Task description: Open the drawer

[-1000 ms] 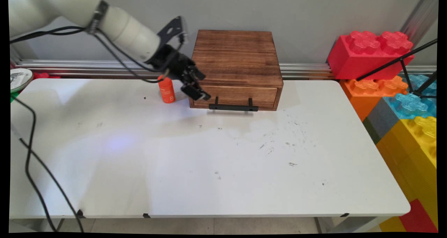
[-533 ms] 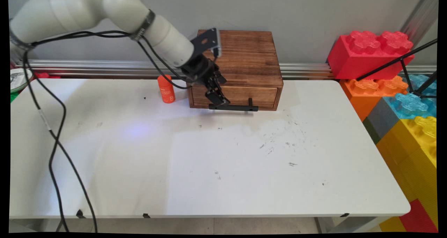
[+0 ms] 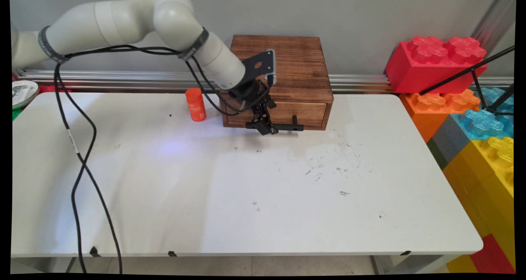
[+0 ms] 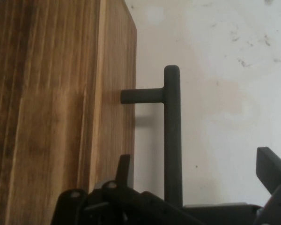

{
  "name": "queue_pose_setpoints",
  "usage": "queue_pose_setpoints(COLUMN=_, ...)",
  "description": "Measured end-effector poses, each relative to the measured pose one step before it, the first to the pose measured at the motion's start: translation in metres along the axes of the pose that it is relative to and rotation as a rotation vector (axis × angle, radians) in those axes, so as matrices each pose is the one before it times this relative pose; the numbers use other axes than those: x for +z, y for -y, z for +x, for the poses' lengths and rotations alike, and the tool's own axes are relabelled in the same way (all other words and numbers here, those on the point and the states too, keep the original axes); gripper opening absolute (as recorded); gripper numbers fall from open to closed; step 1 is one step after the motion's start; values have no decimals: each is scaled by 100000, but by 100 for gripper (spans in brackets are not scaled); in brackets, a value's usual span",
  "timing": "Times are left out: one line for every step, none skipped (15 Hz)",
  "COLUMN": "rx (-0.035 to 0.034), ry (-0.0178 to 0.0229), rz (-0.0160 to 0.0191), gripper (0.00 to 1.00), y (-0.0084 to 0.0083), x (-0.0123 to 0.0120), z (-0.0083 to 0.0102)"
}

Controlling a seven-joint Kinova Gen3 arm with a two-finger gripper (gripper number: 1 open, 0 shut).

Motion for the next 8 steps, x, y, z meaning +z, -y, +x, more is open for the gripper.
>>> queue_pose_setpoints(rx=446, ry=622, rz=-26, gripper=100, y=-32, x=414, z=-23)
queue_pose_setpoints(rx=242, ry=416, rz=-28, gripper=100, y=-26, x=259, z=-31)
queue_pose_setpoints(rx=329, ry=555, rz=7, gripper=100, y=-40, x=363, z=-59)
queue_pose_setpoints(rx=279, ry=541, rz=-93, gripper=100, y=-88, x=395, z=-63)
queue_pose_setpoints(rx=88, ry=434, rz=-231, gripper=100, y=-99, x=379, z=-34)
queue_pose_setpoints(rx=16, ry=287, rz=-215, gripper=100, y=-93, x=291, z=-29)
queue_pose_setpoints(rx=2, ry=366, rz=-309, gripper=100, y=-140, x=331, z=-28)
queue_pose_setpoints(rx=16, ry=231, rz=-133, gripper=100, y=-103, x=247, z=-24)
